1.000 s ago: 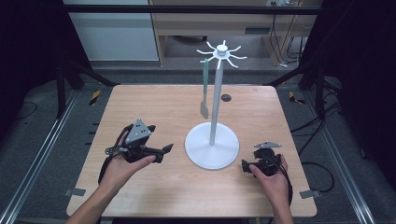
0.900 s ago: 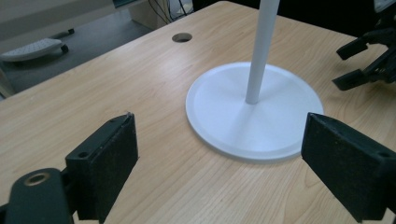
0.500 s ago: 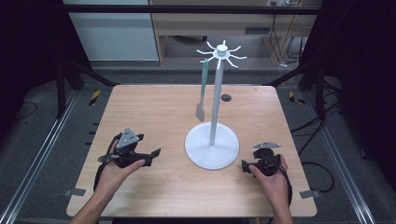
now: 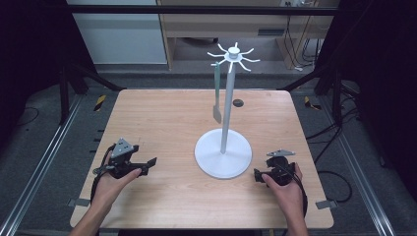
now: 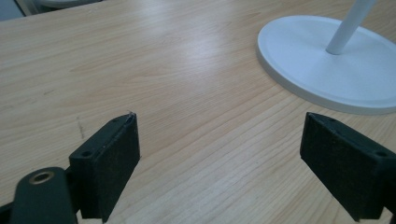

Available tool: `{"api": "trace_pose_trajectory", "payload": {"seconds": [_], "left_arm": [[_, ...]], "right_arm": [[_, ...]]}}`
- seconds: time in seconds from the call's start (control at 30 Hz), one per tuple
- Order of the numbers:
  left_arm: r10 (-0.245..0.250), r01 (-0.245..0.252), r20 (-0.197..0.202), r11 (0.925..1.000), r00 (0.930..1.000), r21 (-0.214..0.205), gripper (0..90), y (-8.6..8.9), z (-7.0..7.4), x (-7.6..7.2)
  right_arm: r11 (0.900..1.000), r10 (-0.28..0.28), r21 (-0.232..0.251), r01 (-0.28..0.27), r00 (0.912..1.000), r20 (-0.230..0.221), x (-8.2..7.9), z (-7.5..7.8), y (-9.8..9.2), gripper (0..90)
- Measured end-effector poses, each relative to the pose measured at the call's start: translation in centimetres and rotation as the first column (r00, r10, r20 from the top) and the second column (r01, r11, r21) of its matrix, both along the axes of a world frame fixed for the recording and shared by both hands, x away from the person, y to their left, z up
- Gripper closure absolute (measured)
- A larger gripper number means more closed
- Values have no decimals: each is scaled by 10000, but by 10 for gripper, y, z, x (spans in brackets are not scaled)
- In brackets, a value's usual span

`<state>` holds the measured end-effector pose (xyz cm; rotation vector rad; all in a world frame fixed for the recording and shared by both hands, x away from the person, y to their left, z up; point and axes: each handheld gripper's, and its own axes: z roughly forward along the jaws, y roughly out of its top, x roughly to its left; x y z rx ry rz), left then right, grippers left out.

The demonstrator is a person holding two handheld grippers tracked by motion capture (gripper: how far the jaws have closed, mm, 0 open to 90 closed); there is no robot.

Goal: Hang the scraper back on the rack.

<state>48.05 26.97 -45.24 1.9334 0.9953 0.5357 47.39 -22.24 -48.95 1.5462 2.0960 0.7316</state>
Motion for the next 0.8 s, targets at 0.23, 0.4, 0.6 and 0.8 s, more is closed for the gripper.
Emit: {"api": "trace_pose_trajectory", "payload": {"seconds": [0.23,0.4,0.6,0.8], "left_arm": [[318,-315,-48,9987,9995,390,113,13,-13,3],[499,-485,-116,9940,9987,979,108,18,-22,4],[434,-323,-731,9886,9964,1469,82,17,-29,0],[583,-465,-557,9799,9967,1939,70,18,-28,1]], "right_arm": [[10000,-13,10,13,10000,-11,0,0,0,65],[10000,-34,14,34,10000,-29,0,0,0,65],[10000,29,9,-29,10000,46,0,1,0,65],[10000,41,20,-41,10000,44,0,1,1,65]]}}
